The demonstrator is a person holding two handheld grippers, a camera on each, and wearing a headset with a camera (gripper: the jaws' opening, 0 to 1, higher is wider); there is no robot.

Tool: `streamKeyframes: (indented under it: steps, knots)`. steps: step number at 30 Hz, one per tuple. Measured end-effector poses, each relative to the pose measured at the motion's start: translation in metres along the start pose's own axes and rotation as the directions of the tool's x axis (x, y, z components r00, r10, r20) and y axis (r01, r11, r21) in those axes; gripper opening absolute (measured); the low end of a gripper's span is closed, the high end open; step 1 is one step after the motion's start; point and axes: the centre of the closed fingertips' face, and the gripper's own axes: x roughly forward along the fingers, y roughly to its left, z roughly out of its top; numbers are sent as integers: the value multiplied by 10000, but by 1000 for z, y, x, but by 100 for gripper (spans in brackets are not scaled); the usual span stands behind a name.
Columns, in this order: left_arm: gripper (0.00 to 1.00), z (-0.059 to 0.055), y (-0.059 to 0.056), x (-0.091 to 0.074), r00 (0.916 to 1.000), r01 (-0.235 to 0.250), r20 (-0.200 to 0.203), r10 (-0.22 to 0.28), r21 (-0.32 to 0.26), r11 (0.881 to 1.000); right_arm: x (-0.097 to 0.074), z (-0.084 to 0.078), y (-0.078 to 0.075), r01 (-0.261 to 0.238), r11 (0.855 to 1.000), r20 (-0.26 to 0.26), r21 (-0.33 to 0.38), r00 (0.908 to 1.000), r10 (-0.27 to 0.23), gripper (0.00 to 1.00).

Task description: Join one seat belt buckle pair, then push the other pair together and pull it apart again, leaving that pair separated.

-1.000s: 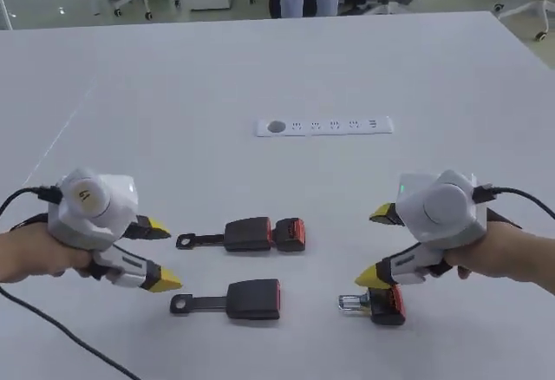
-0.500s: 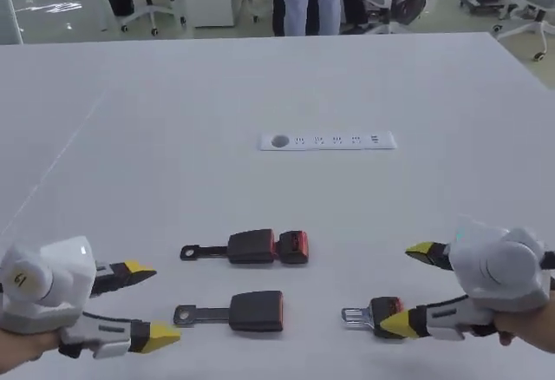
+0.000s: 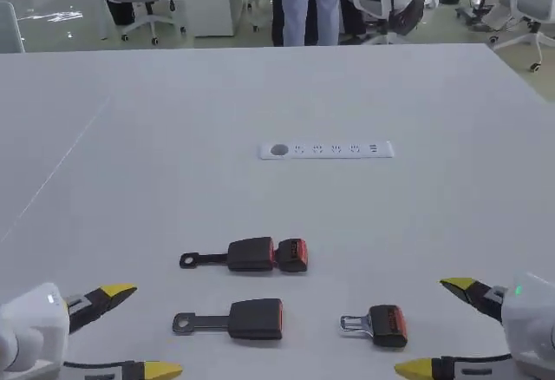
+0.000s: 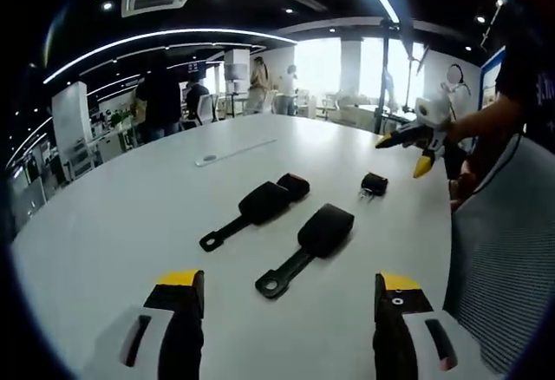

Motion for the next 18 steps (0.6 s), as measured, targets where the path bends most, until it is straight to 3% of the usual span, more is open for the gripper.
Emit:
streamKeyframes:
  steps: [9,18]
  knots:
    - [93,-4,1,-4,9987,-455,201,459,-197,9988,3,2,8,138,9997,484,216,9987,-148,99]
    - [99,-3,-1,-3,9982,-445,384,452,-201,9988,6,-1,16,-75,9999,497,82,9987,71,100]
